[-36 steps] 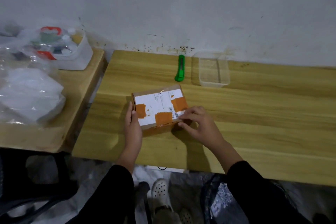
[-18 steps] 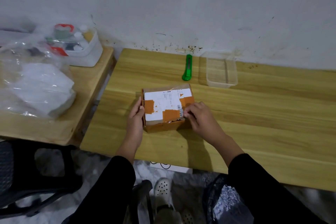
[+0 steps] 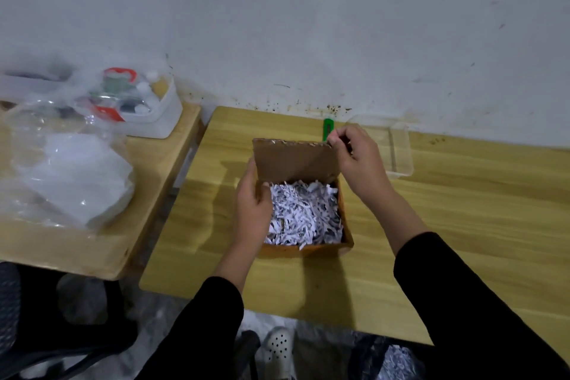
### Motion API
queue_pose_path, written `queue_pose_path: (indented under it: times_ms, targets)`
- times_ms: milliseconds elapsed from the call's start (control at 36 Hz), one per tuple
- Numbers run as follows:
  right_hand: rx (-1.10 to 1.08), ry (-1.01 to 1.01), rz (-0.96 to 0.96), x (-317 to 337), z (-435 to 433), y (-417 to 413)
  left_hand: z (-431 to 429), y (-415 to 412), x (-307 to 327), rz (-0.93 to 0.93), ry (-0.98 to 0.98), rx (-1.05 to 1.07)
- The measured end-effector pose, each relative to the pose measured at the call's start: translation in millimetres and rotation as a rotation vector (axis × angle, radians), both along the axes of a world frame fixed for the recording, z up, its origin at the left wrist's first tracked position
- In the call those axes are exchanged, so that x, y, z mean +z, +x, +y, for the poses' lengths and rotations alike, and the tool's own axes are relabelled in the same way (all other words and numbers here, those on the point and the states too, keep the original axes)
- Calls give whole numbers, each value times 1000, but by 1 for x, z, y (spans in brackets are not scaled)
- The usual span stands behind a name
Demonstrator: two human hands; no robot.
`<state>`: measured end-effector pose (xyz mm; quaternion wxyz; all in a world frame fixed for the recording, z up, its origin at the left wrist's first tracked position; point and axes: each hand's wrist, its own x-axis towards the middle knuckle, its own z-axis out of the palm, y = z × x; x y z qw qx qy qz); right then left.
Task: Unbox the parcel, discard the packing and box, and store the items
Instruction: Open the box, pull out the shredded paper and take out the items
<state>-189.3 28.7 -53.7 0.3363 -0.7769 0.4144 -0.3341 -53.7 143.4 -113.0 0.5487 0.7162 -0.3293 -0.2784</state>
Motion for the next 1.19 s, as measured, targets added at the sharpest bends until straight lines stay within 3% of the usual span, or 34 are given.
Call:
queue_pose_path:
  times_ms: [222, 472, 611, 1056, 1194]
  targets:
    - [-124, 66, -188, -17, -40, 24, -46, 21, -5, -114, 25, -82]
    - [-80, 249, 35, -76, -28, 13, -54, 36, -29, -129, 145, -229]
    - [-130, 217, 84, -87, -6, -1, -54, 30, -29, -134, 196, -264]
    - [-112, 101, 427, -49, 9, -24, -38, 17, 7, -457, 370, -290]
    - [17, 28, 447, -24, 27, -37, -16, 15, 22, -599, 269, -400]
